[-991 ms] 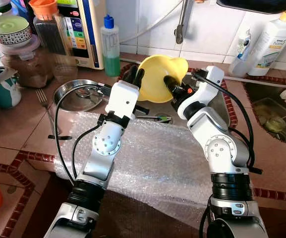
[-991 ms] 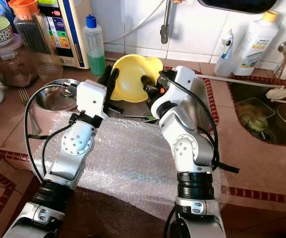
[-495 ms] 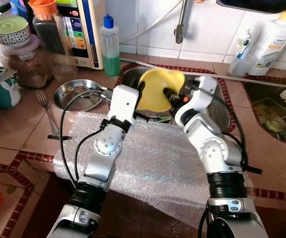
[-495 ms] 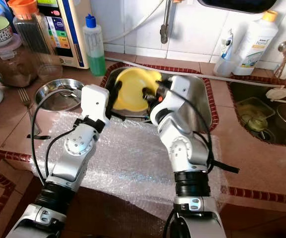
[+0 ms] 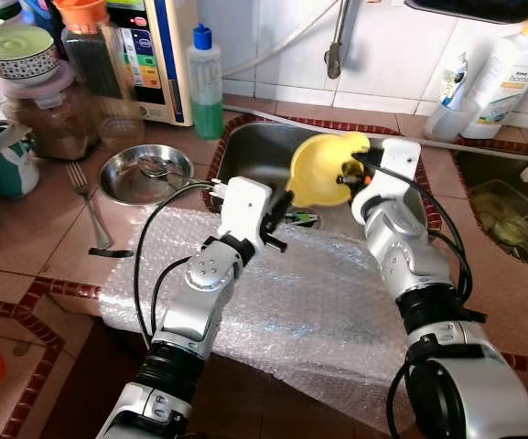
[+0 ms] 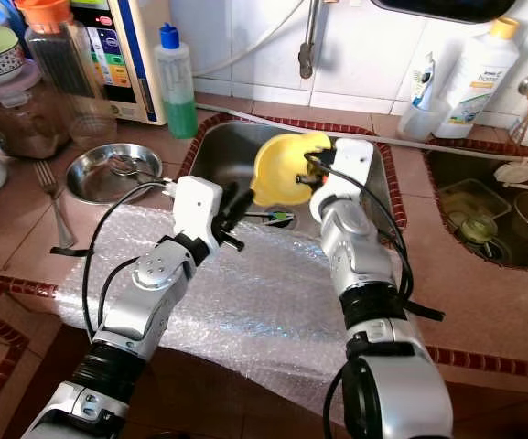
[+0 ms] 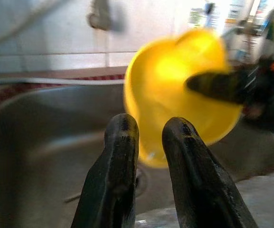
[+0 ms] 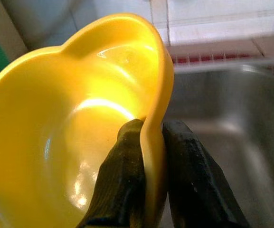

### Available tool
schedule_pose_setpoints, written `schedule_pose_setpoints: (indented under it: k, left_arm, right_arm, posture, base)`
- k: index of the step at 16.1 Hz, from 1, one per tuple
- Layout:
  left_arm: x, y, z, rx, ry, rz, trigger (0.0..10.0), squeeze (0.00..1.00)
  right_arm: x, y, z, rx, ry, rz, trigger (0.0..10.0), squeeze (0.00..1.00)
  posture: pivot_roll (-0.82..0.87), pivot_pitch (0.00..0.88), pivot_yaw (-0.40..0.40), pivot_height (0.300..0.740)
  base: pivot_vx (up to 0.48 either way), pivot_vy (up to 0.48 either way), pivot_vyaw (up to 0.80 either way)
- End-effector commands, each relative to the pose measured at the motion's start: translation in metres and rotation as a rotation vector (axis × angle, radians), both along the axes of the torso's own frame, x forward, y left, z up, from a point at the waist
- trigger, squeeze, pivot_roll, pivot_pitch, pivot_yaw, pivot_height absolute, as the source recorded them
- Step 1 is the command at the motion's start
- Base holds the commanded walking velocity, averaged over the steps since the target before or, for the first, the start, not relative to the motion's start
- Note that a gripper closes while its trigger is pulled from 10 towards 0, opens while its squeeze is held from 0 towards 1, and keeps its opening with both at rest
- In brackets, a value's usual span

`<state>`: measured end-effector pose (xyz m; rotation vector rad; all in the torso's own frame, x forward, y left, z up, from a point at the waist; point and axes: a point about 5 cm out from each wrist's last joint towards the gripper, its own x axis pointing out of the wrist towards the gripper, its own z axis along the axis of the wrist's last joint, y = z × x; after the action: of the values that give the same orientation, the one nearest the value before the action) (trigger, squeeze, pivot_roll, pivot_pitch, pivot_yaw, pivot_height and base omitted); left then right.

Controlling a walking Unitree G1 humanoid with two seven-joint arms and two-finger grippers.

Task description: Kitchen organization

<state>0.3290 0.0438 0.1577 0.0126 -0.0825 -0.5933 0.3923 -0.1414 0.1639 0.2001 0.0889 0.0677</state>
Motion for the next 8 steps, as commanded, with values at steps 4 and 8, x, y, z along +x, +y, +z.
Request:
schedule_pose_setpoints:
  k: [4, 8]
  left_arm:
    - [-0.014, -0.002, -0.007, 0.038, 0.069, -0.067, 10.0, 1.0]
    - [-0.025, 0.003, -0.015, 0.085, 0.143, -0.101, 10.0, 1.0]
  right_arm:
    - [0.005, -0.01, -0.014, -0.136, 0.054, -0.032, 0.0, 0.0]
    - [-0.001, -0.011, -0.038, -0.303, 0.159, 0.019, 0.0, 0.0]
  posture:
    - [0.09, 0.107, -0.024, 0.74]
    - [0.12, 0.106, 0.005, 0.74]
  base:
    - [0.0, 0.0, 0.0]
    - [0.0, 0.0, 0.0]
